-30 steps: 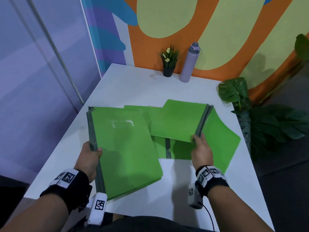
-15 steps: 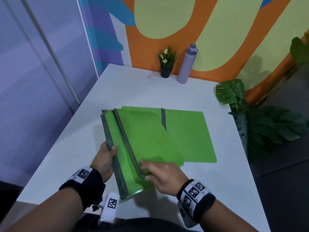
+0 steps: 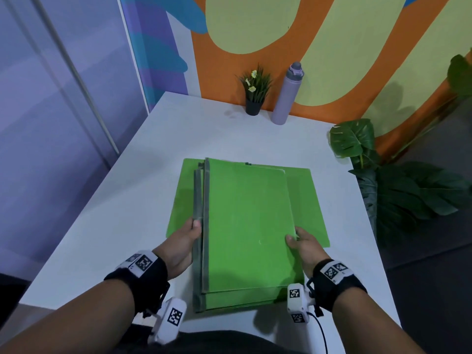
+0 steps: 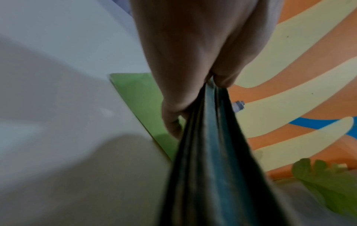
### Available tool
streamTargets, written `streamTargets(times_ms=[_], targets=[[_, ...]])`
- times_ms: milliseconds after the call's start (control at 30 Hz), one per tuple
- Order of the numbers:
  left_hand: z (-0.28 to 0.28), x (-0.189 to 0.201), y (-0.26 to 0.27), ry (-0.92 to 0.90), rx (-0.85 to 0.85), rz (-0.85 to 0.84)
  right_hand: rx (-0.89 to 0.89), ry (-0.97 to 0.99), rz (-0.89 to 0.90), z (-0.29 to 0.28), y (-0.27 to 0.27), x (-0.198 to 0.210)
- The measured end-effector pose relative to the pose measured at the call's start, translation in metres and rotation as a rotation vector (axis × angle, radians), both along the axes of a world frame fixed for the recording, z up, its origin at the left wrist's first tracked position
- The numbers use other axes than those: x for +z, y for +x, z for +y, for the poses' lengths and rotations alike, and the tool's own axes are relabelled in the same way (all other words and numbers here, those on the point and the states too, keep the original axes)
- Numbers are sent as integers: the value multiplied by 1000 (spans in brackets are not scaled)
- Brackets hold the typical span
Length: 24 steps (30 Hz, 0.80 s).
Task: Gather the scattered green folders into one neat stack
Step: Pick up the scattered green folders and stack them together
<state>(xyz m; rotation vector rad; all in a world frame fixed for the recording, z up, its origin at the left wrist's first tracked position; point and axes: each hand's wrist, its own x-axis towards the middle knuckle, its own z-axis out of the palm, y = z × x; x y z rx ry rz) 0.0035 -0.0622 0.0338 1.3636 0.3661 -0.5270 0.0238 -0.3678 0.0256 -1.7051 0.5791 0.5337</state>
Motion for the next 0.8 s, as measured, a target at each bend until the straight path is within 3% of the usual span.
streamTargets(times_ms=[100, 200, 333, 433, 533, 600, 700, 800], targets=[[-7, -6, 13, 135, -100, -13, -122, -49, -35, -13, 1, 0], [-6, -23, 24, 568, -294, -164, -178, -122, -96, -23, 2, -11], [14, -61, 21, 1083, -692, -140, -301, -147, -122, -48, 6, -49], [40, -65, 13, 1297, -585, -70, -356, -116, -153, -41, -2, -31], [82, -57, 7, 1387, -355, 131, -362, -126, -207, -38, -4, -19], [105, -54, 0, 1451, -289, 256, -346, -127, -230, -34, -3, -17], [107, -61, -4, 1466, -296, 118, -317, -129, -238, -24, 0, -19], [87, -70, -4, 1426, -416, 24, -274, -146, -231, -14, 0, -22]])
